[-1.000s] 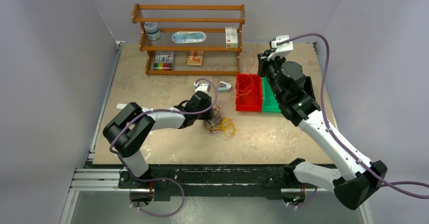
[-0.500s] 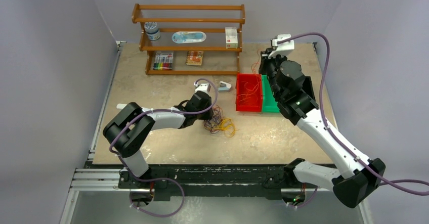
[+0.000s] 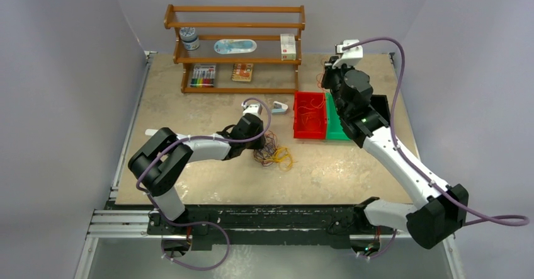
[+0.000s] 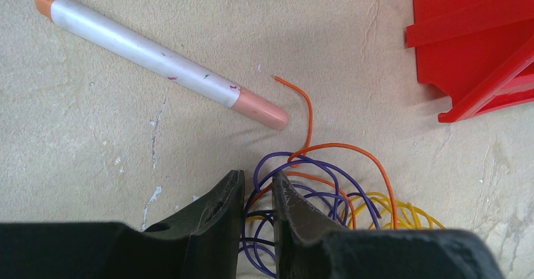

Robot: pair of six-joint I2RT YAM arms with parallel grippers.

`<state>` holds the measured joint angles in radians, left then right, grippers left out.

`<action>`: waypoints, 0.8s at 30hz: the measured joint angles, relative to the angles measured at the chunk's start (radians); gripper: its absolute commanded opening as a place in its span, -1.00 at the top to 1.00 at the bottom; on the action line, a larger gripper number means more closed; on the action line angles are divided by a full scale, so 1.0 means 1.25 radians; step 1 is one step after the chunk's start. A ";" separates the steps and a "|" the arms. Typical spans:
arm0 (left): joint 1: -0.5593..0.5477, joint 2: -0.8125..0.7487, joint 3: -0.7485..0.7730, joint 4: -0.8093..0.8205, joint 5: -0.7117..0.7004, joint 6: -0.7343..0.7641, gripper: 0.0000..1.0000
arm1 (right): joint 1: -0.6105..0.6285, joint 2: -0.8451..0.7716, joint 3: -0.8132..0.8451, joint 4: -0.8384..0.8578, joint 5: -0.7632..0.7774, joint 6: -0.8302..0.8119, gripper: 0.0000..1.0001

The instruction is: Untangle the cables

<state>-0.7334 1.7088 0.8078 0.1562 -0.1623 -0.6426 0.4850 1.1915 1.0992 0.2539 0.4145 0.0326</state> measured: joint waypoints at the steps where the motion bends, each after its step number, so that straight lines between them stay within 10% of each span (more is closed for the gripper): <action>1: 0.000 0.000 0.000 0.000 0.000 0.000 0.53 | -0.004 0.005 -0.006 0.001 -0.009 0.004 1.00; 24: 0.000 -0.002 0.008 -0.020 -0.003 0.006 0.53 | -0.070 0.203 -0.097 -0.027 -0.186 0.105 1.00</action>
<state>-0.7334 1.7069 0.8173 0.1307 -0.1665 -0.6350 0.3981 1.4448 0.9775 0.2199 0.1822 0.1642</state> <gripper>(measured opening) 0.233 0.008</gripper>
